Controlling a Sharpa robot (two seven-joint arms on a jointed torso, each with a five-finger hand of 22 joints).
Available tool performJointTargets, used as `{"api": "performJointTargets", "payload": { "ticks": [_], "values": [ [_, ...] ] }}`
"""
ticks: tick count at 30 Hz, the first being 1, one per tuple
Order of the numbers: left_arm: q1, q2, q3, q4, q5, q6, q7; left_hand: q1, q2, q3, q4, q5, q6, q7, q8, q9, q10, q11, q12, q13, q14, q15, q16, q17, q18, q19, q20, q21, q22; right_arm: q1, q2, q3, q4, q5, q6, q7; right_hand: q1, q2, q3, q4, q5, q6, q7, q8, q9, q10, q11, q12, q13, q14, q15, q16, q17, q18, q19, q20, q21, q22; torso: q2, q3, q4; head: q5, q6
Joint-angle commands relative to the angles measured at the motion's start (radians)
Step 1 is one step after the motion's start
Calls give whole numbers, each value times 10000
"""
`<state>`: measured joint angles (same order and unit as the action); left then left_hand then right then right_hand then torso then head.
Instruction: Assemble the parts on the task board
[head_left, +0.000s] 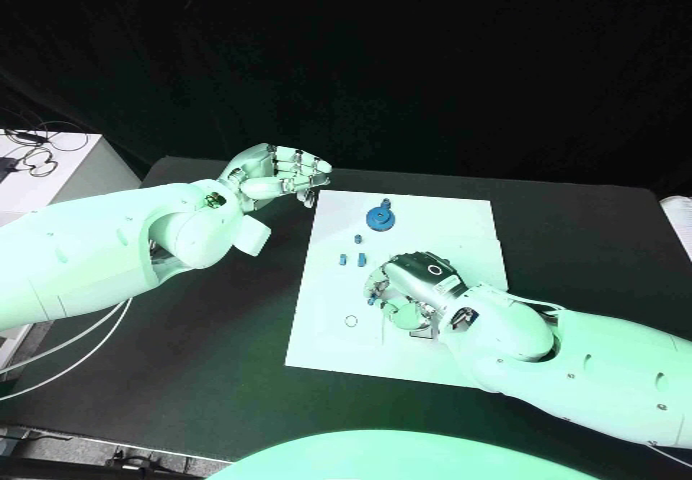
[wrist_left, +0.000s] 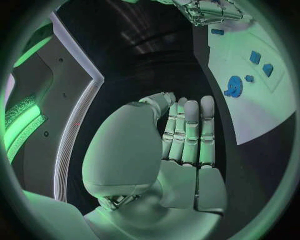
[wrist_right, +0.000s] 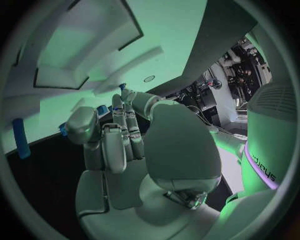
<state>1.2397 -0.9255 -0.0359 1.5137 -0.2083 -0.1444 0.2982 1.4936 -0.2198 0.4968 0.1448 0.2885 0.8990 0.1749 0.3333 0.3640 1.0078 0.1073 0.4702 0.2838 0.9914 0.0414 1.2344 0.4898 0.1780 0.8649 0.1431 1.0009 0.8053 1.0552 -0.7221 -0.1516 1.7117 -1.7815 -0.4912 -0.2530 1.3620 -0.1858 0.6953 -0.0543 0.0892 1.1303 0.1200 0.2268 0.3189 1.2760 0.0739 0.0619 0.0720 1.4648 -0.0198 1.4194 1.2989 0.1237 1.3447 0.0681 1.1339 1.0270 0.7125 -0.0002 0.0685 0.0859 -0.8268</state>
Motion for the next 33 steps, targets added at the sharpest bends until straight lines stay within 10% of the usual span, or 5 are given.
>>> {"api": "performJointTargets", "payload": {
  "ticks": [1, 14, 24, 33],
  "values": [
    [7, 10, 7, 11, 67, 172, 23, 31, 78, 7, -37, 35, -42, 4, 27, 9, -58, -16, 57, -12, 47, -9, -41, 9, 63, 56, -24, -3, -9, -8, 31, -20, -8, -119, 365, -10, -25, 71, -6, -38, 35, 2, 50, 53, 7, 267, -171, 27, 18, 581, -45, 35, 8, -139, -5, 55, 20, 8, 4, 1, 4, -2, -24],
    [7, 0, 7, 24, 67, 221, -29, 27, 82, 11, -41, 34, -51, 4, 26, 14, -63, -16, 61, -14, 48, -9, -46, 12, 63, 57, -24, -3, -9, -11, 132, -65, -138, -506, 245, -312, -74, 62, -15, -43, 29, -14, 58, 54, 28, 246, -159, 18, 13, 584, -35, 60, 38, -143, -6, 65, 48, 48, 14, 4, 6, -21, 0],
    [7, -4, 7, 23, 67, 252, -58, 27, 86, 13, -43, 34, -55, 4, 26, 16, -63, -16, 63, -15, 50, -10, -47, 13, 64, 61, -24, -1, -8, -11, 135, -70, -148, -296, 217, -17, -726, -629, -319, 88, 29, -657, 203, -264, 64, -1352, 179, -8, -95, 488, 273, 40, -140, 10, -497, 356, -663, -616, -8, -10, -4, -20, -25],
    [8, -13, 7, 13, 66, 280, -76, 26, 87, 14, -45, 34, -56, 3, 26, 18, -64, -16, 64, -15, 51, -10, -48, 14, 64, 62, -24, 0, -8, -10, 44, -73, -74, -210, -190, 71, -600, -740, -861, 90, 37, -1012, 215, -518, 12, -2211, 285, 108, -71, 426, 365, -22, -333, 86, -682, 462, -1067, -942, -2, 9, -1, -59, 22]
  ]
}}
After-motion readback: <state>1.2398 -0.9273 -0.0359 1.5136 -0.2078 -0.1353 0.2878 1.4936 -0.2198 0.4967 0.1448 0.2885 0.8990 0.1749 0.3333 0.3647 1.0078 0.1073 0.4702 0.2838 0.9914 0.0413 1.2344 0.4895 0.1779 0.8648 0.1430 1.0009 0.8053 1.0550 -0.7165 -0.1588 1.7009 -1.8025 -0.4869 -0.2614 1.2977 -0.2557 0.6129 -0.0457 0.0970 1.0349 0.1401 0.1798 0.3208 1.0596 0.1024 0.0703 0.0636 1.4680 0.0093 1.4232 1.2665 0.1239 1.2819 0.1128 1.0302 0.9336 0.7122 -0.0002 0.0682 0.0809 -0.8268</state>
